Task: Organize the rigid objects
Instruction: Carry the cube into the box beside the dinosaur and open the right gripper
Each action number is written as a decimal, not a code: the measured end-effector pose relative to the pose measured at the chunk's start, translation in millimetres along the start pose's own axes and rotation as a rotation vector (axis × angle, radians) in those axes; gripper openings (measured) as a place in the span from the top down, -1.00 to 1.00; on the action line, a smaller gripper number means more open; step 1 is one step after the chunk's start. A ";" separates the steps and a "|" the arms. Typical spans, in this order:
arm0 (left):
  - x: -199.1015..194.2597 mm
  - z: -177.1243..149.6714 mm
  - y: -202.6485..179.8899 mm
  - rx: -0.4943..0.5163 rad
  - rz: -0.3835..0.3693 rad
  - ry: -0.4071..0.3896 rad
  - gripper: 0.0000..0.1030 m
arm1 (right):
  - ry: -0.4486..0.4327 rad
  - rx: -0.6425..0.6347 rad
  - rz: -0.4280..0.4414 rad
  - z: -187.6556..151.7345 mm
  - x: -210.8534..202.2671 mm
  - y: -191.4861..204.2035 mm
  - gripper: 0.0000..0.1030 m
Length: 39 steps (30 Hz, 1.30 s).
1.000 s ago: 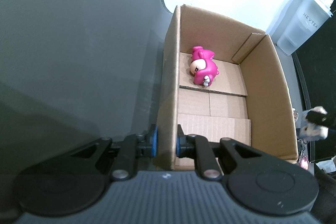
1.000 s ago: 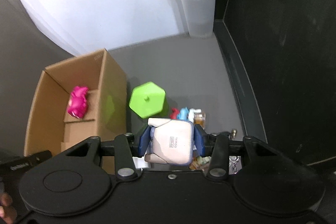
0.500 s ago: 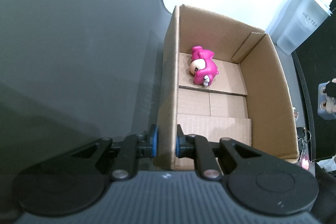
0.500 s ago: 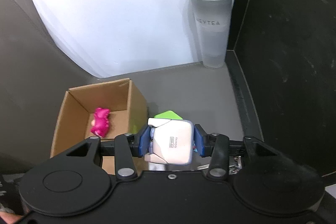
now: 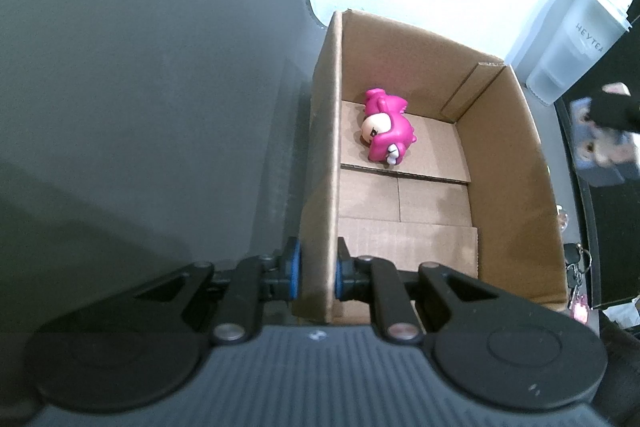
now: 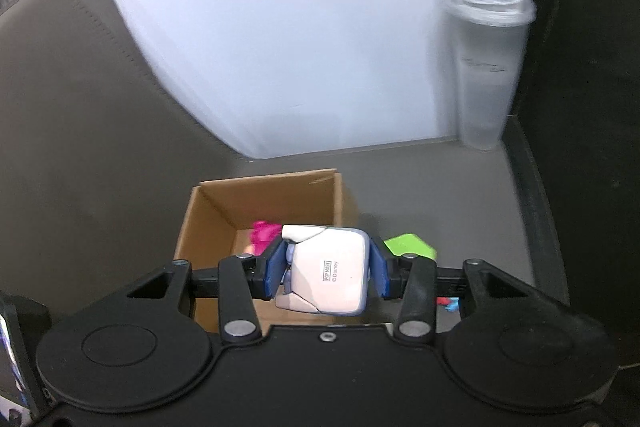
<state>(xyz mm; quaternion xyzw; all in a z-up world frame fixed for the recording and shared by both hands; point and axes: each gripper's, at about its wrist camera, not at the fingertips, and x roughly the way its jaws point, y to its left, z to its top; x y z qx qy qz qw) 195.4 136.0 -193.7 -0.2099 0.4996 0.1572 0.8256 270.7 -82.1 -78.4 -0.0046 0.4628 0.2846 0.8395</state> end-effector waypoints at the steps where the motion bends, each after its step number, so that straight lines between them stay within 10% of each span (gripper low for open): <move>1: -0.5 -0.4 0.6 -0.001 -0.002 0.000 0.71 | 0.006 -0.003 0.009 0.4 2.8 2.8 0.16; 39: -3.8 -2.5 3.9 0.003 -0.013 -0.003 0.70 | 0.145 -0.318 -0.138 -1.0 135.0 63.4 0.16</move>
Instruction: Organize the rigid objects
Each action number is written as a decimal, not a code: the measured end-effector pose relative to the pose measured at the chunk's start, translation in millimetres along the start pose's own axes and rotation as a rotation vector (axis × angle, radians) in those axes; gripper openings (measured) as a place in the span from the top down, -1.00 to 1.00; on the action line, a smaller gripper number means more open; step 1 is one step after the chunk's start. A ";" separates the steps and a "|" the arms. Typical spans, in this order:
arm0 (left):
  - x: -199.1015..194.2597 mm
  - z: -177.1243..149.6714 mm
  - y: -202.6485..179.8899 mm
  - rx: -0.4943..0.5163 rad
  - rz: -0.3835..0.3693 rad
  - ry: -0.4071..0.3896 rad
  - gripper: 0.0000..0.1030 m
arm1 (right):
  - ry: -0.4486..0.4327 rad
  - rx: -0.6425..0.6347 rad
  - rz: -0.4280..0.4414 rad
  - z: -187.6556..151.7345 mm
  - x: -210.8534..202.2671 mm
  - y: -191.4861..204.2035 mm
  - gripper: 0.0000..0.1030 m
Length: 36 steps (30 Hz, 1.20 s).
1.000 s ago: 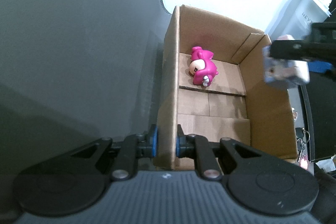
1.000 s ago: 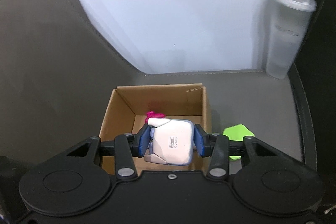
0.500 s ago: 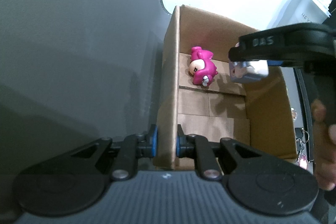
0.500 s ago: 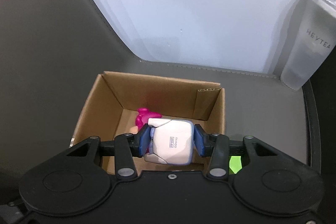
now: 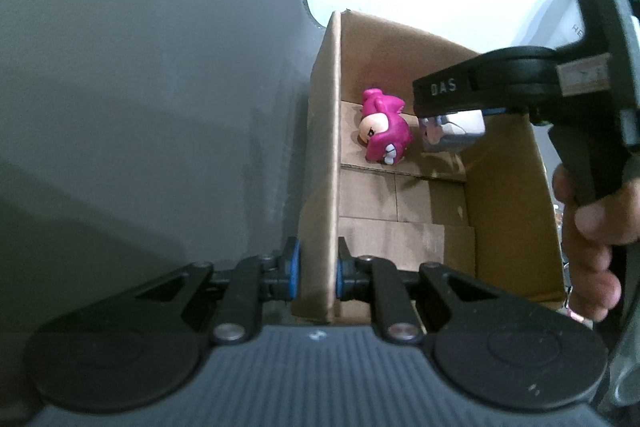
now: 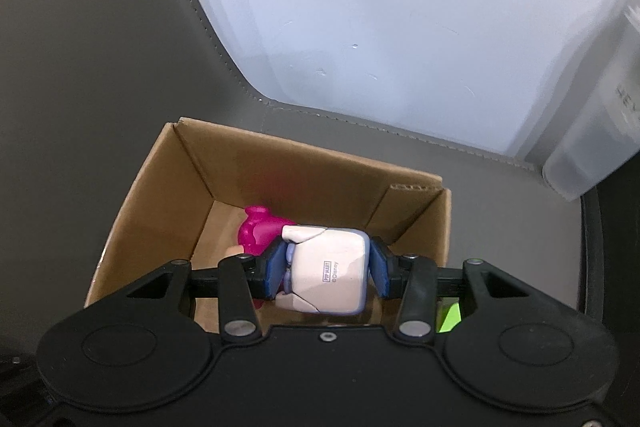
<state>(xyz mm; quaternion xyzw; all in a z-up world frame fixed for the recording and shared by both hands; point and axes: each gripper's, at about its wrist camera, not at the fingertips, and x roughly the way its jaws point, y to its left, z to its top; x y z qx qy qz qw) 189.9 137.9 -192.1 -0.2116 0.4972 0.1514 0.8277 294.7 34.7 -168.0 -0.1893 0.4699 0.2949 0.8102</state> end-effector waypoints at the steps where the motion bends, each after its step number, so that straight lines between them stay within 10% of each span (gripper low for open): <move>1: 0.0 -0.2 0.2 0.000 -0.001 -0.001 0.70 | 0.003 -0.012 -0.008 0.7 1.8 2.0 0.16; 16: 1.5 0.5 2.9 -0.012 -0.006 0.006 0.69 | 0.035 -0.147 -0.048 13.8 -0.4 11.9 0.12; 36: 0.8 0.4 3.8 -0.004 -0.010 0.004 0.69 | -0.019 -0.169 -0.005 -14.5 -96.1 -21.5 -0.80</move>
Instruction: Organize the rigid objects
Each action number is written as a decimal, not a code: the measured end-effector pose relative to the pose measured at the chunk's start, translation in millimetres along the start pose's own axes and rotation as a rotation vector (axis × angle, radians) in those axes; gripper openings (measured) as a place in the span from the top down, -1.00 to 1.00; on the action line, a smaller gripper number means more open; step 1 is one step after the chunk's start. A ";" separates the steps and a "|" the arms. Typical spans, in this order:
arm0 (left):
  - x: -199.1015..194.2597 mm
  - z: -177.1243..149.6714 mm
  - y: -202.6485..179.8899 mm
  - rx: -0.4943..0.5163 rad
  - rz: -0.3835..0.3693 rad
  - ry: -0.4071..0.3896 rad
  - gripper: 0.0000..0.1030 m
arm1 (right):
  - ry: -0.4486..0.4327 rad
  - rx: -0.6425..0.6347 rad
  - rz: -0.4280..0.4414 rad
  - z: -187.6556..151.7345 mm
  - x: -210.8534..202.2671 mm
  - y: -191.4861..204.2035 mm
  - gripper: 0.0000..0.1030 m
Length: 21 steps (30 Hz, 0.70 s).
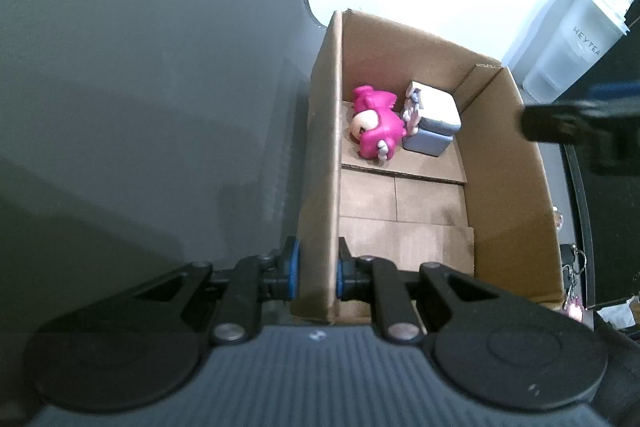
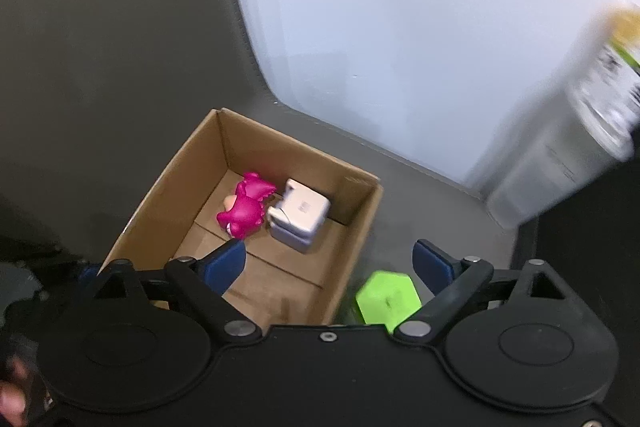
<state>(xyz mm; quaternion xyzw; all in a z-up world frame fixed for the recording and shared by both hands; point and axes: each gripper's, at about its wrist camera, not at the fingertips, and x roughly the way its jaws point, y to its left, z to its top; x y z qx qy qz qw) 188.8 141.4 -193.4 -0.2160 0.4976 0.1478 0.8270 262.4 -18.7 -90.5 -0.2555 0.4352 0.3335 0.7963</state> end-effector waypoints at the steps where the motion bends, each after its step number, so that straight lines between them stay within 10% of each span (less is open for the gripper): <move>1: 0.0 0.0 0.0 0.001 0.000 -0.001 0.69 | -0.006 0.014 -0.003 -2.9 -3.7 -2.8 -0.83; 21: -0.4 -4.0 -2.4 0.028 0.000 -0.006 0.69 | -0.067 0.279 -0.028 -84.2 -67.0 -62.1 -1.00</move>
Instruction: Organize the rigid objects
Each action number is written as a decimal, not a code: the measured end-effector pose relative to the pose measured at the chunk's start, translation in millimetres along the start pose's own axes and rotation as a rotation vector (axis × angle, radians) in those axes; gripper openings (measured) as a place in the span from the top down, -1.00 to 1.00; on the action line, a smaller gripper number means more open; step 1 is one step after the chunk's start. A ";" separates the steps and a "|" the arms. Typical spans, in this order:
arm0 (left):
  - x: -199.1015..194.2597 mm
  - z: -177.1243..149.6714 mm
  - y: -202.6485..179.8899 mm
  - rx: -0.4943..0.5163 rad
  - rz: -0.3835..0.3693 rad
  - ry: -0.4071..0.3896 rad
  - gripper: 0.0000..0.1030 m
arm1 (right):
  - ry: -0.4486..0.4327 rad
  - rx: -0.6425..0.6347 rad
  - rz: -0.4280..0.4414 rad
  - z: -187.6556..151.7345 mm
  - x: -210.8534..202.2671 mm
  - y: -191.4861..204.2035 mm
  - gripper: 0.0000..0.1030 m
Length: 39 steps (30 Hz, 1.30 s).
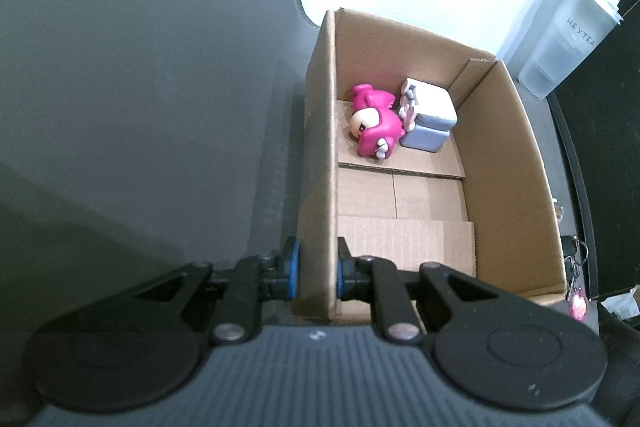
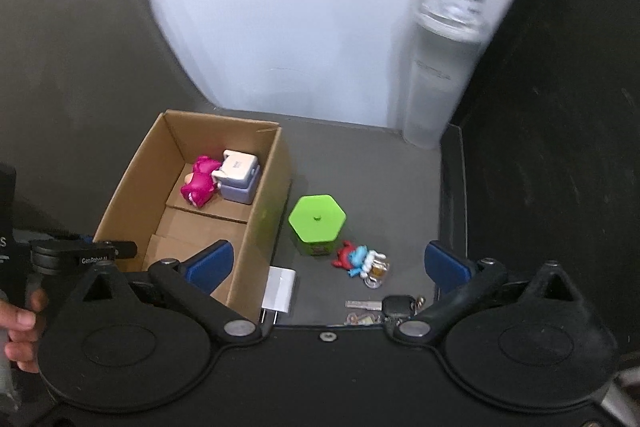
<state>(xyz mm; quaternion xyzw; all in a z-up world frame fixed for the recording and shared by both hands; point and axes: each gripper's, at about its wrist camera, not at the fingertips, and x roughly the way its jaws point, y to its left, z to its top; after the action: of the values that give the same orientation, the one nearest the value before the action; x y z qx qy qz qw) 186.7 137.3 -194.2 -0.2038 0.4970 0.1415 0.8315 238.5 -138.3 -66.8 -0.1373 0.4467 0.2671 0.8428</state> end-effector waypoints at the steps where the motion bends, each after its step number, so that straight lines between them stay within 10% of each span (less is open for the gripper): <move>1: 0.0 -0.1 -0.1 0.000 0.000 0.001 0.69 | -0.003 0.019 -0.003 -3.6 -2.9 -3.8 -1.00; 19: 0.2 -1.0 -0.4 0.002 0.001 0.001 0.69 | 0.044 0.272 -0.050 -72.9 -5.3 -61.0 -0.99; 39: 0.3 -1.7 -0.8 0.009 0.000 -0.001 0.69 | 0.032 0.301 -0.068 -94.2 54.5 -53.1 0.18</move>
<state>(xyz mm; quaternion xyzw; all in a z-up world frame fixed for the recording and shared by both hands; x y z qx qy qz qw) 185.9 135.8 -195.0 -0.2002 0.4972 0.1394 0.8327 229.8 -208.3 -165.2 -0.0288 0.4903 0.1662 0.8551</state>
